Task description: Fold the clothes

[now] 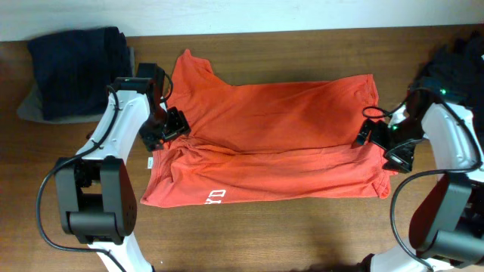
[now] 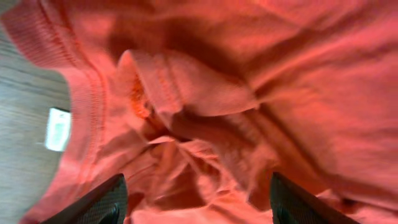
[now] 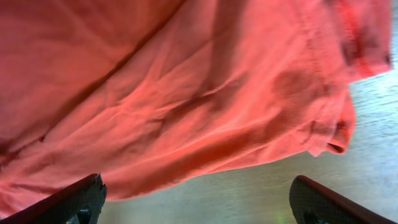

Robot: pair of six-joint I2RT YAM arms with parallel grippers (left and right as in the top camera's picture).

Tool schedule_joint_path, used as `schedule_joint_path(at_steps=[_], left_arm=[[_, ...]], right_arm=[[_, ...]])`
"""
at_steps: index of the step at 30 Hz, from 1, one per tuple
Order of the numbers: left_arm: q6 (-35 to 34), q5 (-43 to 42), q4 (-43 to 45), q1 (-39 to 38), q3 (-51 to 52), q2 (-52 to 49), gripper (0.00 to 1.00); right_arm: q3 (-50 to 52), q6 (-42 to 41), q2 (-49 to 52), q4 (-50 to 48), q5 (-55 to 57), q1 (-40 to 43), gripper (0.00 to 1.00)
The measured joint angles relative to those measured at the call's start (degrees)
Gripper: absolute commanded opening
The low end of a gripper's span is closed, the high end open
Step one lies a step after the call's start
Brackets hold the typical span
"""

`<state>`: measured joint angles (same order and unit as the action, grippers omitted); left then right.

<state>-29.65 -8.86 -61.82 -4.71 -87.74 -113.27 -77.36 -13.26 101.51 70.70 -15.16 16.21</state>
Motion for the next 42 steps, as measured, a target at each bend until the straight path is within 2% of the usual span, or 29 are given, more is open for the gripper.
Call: schedule_joint_path(at_steps=[10,15,34,36,38,42], left_arm=[[-7.3,-1.33,0.83,0.0,0.37,0.0,0.73],[-10.43,-4.2,5.4,0.0,3.69,0.0,0.73],[-13.29,-5.75,10.71,0.02,6.51,0.0,0.71],[-13.7,-5.77,10.71,0.0,6.58,0.0,0.57],[-14.03,-5.81,10.88,0.0,6.6,0.0,0.36],[-14.01,-5.86,11.63,0.0,6.6,-0.22,0.24]], right_arm=[[0.0,0.37,0.0,-1.7,-0.02,-4.17,0.99],[0.0,0.39,0.0,-2.19,-0.22,-4.87,0.99],[0.0,0.39,0.02,-2.19,-0.24,-5.22,0.99],[0.0,0.35,0.02,-2.19,-0.24,-5.22,0.99],[0.0,0.42,0.02,-2.19,-0.24,-5.22,0.99],[0.0,0.39,0.02,-2.19,-0.24,-5.22,0.99]])
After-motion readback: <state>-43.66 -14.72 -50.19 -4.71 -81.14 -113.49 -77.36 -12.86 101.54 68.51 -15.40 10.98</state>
